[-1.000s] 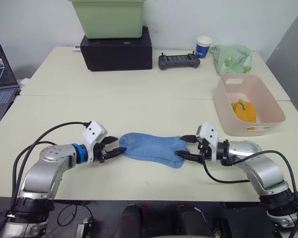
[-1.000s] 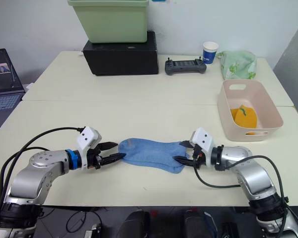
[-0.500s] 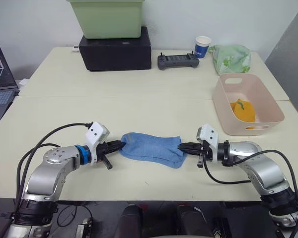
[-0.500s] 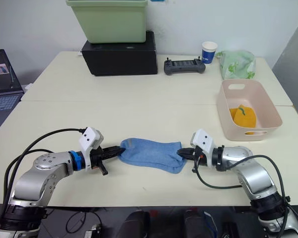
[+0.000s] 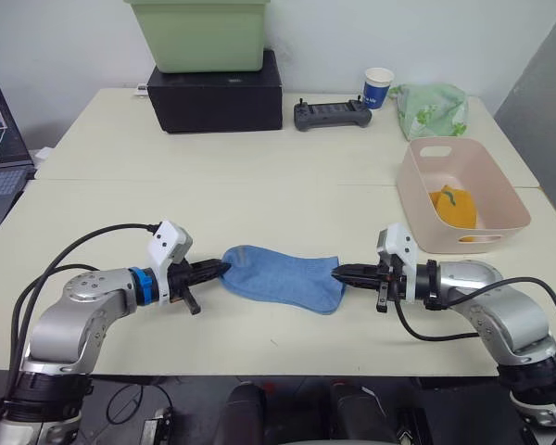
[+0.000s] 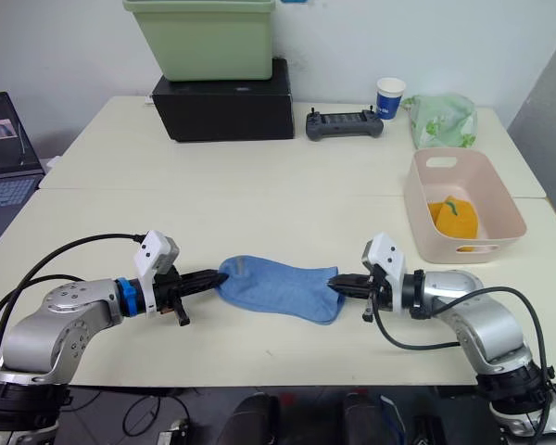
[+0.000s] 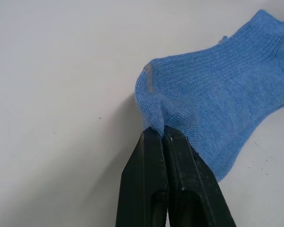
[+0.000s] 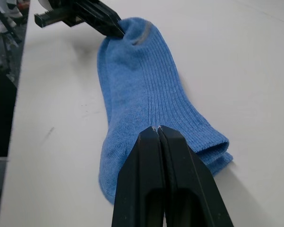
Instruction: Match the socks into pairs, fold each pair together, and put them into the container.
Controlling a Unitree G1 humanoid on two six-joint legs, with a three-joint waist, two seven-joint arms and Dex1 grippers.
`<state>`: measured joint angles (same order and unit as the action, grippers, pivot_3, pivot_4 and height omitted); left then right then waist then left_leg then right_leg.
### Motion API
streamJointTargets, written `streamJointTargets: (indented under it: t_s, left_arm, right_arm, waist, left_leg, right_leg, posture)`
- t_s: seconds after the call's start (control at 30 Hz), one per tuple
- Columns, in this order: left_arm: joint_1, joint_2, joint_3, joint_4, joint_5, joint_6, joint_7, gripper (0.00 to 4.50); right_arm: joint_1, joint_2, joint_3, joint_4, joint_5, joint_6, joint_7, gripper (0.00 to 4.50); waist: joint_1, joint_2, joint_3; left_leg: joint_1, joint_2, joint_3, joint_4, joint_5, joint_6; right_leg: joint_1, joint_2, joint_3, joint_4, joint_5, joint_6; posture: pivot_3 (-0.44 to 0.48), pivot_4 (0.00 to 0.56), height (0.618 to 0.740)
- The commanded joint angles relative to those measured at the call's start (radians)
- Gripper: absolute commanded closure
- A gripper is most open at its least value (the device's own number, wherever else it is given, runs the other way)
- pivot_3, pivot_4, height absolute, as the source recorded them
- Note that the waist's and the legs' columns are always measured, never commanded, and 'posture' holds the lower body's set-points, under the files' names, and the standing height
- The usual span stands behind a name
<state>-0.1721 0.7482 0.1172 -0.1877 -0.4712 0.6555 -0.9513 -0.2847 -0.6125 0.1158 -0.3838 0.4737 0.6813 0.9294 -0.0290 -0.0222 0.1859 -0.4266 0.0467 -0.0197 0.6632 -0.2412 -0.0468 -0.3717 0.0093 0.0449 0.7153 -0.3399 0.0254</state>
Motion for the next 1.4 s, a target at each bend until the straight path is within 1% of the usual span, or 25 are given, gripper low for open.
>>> streamJointTargets:
  t_s: [0.03,0.23,0.37,0.83,0.93,1.03,1.1,1.23,1.33,1.4]
  left_arm:
    - [-0.002,0.024,0.009,-0.022,-0.006,0.001,-0.006,4.49]
    - [0.017,0.023,-0.014,-0.026,0.001,-0.003,-0.008,4.49]
    - [0.032,0.029,-0.022,-0.034,0.000,0.001,-0.008,4.49]
    - [0.079,0.026,-0.016,-0.046,0.005,-0.018,0.002,4.49]
    - [0.083,0.029,-0.019,-0.043,0.010,-0.028,0.001,4.49]
    - [0.089,0.041,-0.028,-0.031,0.031,-0.054,-0.010,4.49]
    - [0.087,0.042,-0.030,-0.025,0.035,-0.058,-0.014,4.49]
    - [0.081,0.040,-0.035,-0.018,0.037,-0.067,-0.015,4.49]
    - [0.079,0.040,-0.039,-0.015,0.043,-0.074,-0.014,4.49]
    - [0.083,0.040,-0.028,-0.011,0.051,-0.114,-0.021,4.07]
  right_arm:
    - [0.013,0.001,-0.020,-0.028,0.019,0.005,-0.024,4.50]
    - [0.020,0.024,0.017,0.046,-0.049,-0.070,-0.059,4.50]
    - [0.000,0.024,0.034,0.083,-0.089,-0.129,-0.048,4.50]
    - [-0.039,0.073,0.028,0.146,-0.096,-0.197,-0.034,4.50]
    - [-0.044,0.084,0.024,0.142,-0.084,-0.206,-0.029,4.50]
    - [-0.054,0.113,0.000,0.121,-0.031,-0.167,-0.038,4.50]
    - [-0.054,0.105,0.012,0.129,-0.048,-0.174,-0.032,4.50]
    - [-0.033,0.048,0.072,0.190,-0.153,-0.241,-0.008,4.50]
    - [-0.020,0.021,0.084,0.198,-0.179,-0.259,0.005,4.50]
    - [-0.007,0.014,0.060,0.170,-0.153,-0.244,0.013,4.04]
  waist:
    - [0.000,0.000,0.000]
    - [0.000,0.000,0.000]
    - [0.000,0.000,0.000]
    - [0.000,0.000,0.000]
    - [0.000,0.000,0.000]
    - [0.000,0.000,0.000]
    - [0.000,0.000,0.000]
    - [0.000,0.000,0.000]
    - [0.000,0.000,0.000]
    - [0.000,0.000,0.000]
  left_leg:
    - [0.000,0.000,0.000,0.000,0.000,0.000]
    - [0.000,0.000,0.000,0.000,0.000,0.000]
    - [0.000,0.000,0.000,0.000,0.000,0.000]
    - [0.000,0.000,0.000,0.000,0.000,0.000]
    - [0.000,0.000,0.000,0.000,0.000,0.000]
    - [0.000,0.000,0.000,0.000,0.000,0.000]
    - [0.000,0.000,0.000,0.000,0.000,0.000]
    - [0.000,0.000,0.000,0.000,0.000,0.000]
    - [0.000,0.000,0.000,0.000,0.000,0.000]
    - [0.000,0.000,0.000,0.000,0.000,0.000]
  right_leg:
    - [0.000,0.000,0.000,0.000,0.000,0.000]
    - [0.000,0.000,0.000,0.000,0.000,0.000]
    - [0.000,0.000,0.000,0.000,0.000,0.000]
    - [0.000,0.000,0.000,0.000,0.000,0.000]
    - [0.000,0.000,0.000,0.000,0.000,0.000]
    - [0.000,0.000,0.000,0.000,0.000,0.000]
    - [0.000,0.000,0.000,0.000,0.000,0.000]
    - [0.000,0.000,0.000,0.000,0.000,0.000]
    - [0.000,0.000,0.000,0.000,0.000,0.000]
    - [0.000,0.000,0.000,0.000,0.000,0.000]
  posture:
    - [0.000,0.150,0.740]
    - [0.000,0.150,0.740]
    - [0.000,0.150,0.740]
    - [0.000,0.150,0.740]
    - [0.000,0.150,0.740]
    - [0.000,0.150,0.740]
    - [0.000,0.150,0.740]
    - [0.000,0.150,0.740]
    - [0.000,0.150,0.740]
    - [0.000,0.150,0.740]
